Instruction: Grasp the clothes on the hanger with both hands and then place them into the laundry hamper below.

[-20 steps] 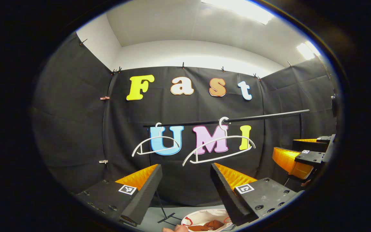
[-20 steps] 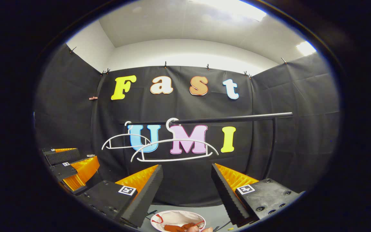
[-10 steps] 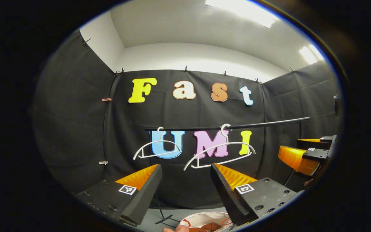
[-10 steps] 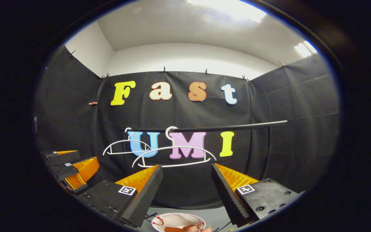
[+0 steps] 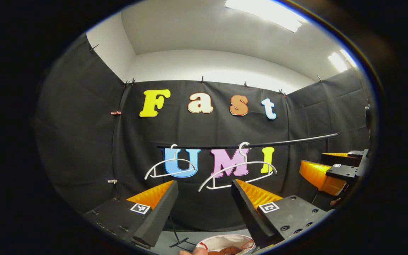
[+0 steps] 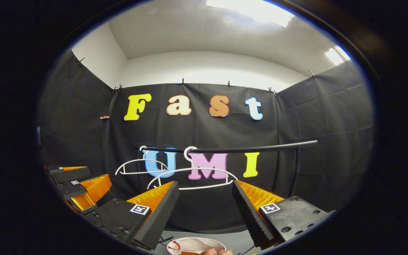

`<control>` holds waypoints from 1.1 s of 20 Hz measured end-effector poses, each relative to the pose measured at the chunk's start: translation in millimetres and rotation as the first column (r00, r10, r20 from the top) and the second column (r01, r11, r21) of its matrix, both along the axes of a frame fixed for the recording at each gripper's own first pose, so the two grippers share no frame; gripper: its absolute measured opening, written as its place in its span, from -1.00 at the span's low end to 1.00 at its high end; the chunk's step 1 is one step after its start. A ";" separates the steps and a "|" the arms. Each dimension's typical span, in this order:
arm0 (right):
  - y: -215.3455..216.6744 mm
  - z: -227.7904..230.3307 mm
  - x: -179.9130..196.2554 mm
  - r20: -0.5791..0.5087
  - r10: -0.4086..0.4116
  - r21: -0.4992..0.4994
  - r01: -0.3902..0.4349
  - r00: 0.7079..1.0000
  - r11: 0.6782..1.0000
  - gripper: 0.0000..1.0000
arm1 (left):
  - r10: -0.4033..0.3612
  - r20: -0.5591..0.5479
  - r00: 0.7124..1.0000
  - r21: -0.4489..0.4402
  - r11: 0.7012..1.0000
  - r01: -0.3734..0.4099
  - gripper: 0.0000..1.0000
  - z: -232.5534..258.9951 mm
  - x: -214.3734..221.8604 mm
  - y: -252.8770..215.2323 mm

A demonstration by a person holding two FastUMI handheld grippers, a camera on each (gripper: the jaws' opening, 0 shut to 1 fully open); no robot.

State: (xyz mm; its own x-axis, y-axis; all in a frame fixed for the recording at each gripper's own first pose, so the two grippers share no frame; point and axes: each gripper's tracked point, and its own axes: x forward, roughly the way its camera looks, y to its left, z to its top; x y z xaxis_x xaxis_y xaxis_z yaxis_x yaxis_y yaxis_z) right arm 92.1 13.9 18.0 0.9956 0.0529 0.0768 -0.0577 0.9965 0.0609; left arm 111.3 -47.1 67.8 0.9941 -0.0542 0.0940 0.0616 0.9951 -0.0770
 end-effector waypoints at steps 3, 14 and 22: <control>-4.6 5.3 -6.6 0.011 0.000 0.000 0.000 1.000 1.000 0.94 | 0.008 -0.009 1.000 0.006 1.000 -0.008 0.92 -7.6 -10.6 0.8; -7.2 3.4 -17.6 0.010 0.013 0.011 -0.013 1.000 1.000 0.97 | -0.009 -0.051 0.999 0.020 1.000 0.010 0.90 -17.0 -43.6 -1.7; -4.1 17.5 2.3 0.052 0.039 0.018 -0.040 0.998 0.999 0.94 | 0.013 -0.066 0.998 0.035 0.999 -0.011 0.91 -18.9 -55.2 7.2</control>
State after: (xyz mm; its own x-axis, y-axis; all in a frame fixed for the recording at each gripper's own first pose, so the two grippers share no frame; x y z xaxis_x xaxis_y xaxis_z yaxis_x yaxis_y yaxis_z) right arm 94.4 9.8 35.5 0.9875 0.0906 0.1289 -0.1009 0.9920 0.0762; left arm 56.0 -39.9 48.9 0.9987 -0.0440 0.0260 0.0452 0.9979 -0.0464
